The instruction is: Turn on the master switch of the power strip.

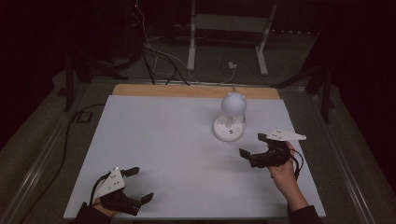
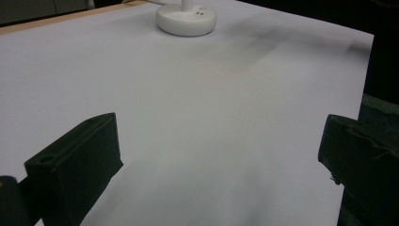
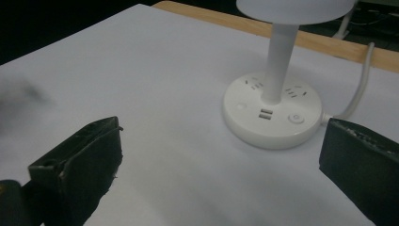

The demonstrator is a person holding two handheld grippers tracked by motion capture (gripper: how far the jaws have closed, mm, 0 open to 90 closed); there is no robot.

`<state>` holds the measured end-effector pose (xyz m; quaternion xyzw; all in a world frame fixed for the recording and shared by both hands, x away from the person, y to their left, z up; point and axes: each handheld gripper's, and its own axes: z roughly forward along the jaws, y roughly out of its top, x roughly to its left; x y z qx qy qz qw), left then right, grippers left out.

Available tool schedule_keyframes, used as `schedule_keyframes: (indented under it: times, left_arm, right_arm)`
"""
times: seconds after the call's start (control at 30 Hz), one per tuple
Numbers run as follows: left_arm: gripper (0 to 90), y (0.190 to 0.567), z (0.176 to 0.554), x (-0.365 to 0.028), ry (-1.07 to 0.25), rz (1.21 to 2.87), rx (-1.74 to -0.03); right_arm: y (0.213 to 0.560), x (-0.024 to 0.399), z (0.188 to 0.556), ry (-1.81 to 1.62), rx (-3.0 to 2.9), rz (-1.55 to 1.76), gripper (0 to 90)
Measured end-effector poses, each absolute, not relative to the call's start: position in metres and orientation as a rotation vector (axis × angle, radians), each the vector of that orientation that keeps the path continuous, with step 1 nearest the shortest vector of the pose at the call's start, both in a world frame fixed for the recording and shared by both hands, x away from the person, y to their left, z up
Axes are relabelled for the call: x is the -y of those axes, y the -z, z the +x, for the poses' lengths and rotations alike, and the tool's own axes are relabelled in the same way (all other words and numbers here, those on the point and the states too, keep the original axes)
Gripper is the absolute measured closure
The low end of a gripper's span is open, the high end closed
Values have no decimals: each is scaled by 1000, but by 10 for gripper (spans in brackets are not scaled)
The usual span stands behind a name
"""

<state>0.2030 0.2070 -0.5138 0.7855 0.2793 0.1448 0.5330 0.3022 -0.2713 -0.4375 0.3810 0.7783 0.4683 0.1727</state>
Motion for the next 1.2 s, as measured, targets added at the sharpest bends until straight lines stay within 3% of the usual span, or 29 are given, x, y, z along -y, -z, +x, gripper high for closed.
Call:
schedule_keyframes:
  times: [1.1, 1.2]
  left_arm:
    - [2, 514, 203, -207, -340, 1871, -668]
    - [2, 514, 203, -207, -339, 1875, -666]
  right_arm:
    - [449, 244, 375, -1101, -2237, 1096, 1]
    - [452, 244, 377, -1106, -2200, 1099, 56]
